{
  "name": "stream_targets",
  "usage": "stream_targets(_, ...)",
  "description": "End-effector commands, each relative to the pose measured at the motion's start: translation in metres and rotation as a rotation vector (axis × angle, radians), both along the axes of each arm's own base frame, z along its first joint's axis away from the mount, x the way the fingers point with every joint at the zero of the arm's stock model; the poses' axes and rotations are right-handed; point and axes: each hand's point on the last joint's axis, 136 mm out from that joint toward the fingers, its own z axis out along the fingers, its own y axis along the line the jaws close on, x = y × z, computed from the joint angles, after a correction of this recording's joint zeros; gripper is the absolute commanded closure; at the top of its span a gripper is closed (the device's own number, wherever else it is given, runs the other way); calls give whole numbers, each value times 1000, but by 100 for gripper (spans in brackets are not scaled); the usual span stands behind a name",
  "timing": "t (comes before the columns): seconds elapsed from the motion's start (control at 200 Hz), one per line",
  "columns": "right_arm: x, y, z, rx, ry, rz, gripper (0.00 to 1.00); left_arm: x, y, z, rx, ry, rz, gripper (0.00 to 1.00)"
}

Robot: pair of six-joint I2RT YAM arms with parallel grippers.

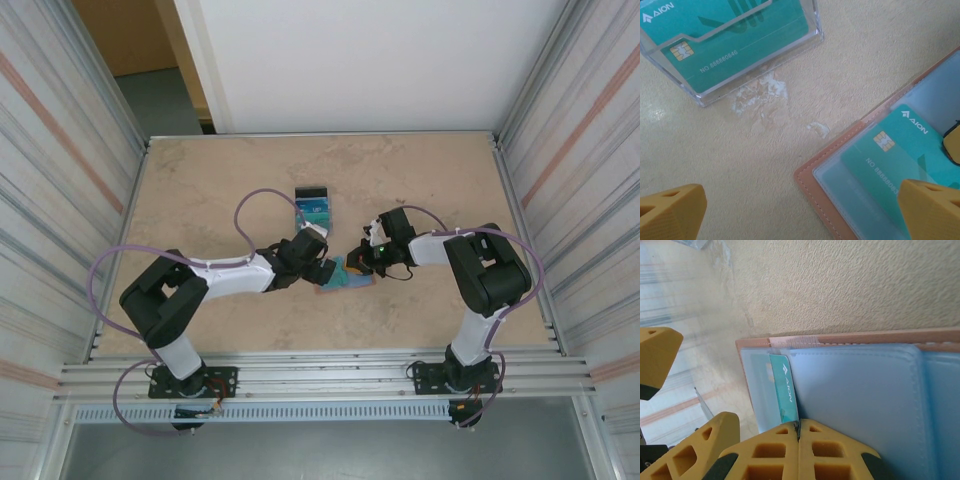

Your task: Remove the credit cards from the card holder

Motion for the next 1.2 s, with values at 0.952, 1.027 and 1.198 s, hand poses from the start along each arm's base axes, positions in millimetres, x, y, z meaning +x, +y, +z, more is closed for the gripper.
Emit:
stream_targets(0.952,-6,-6,-3,-24,17,2,98,-14,7,-17,23,136,-37,1)
stream_targets(1.027,-5,-6,-2,-23,14,3,98,-16,10,-20,34,145,-30,1)
stream_targets(1.198,-5,-6,-1,-20,13,3,98,-17,12,-24,40,151,-29,1)
